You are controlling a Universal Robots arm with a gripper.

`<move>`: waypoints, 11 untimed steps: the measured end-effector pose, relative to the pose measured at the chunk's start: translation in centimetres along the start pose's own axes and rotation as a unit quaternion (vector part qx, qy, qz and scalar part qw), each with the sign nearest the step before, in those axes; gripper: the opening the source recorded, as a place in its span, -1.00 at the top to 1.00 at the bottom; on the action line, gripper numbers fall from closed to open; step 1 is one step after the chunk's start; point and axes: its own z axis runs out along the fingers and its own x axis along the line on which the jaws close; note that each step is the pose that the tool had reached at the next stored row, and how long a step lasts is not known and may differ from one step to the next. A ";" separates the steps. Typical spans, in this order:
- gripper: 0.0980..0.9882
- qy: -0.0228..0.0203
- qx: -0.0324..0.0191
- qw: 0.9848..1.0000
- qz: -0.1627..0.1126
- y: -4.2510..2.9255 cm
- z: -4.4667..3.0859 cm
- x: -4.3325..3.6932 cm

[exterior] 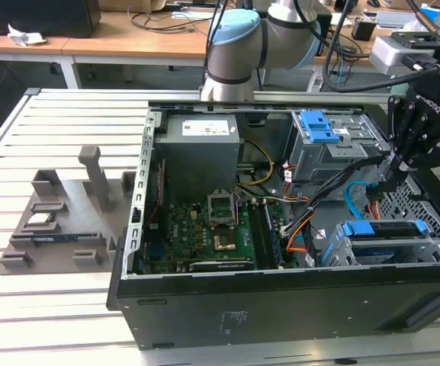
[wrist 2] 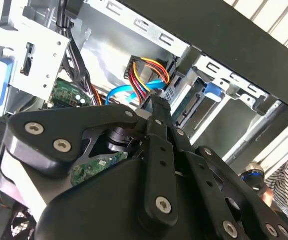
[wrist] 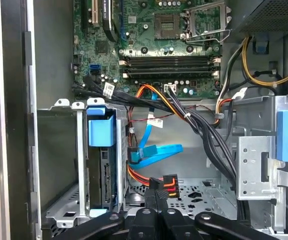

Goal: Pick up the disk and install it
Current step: 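Insert the first disk wire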

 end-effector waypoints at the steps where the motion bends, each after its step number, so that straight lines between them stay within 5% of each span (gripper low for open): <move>1: 0.98 0.000 0.000 1.000 0.000 0.00 0.03 -0.01; 5: 0.96 0.000 0.000 1.000 0.000 -0.01 0.05 -0.01; 11: 0.41 0.000 0.000 1.000 0.000 0.00 0.08 -0.01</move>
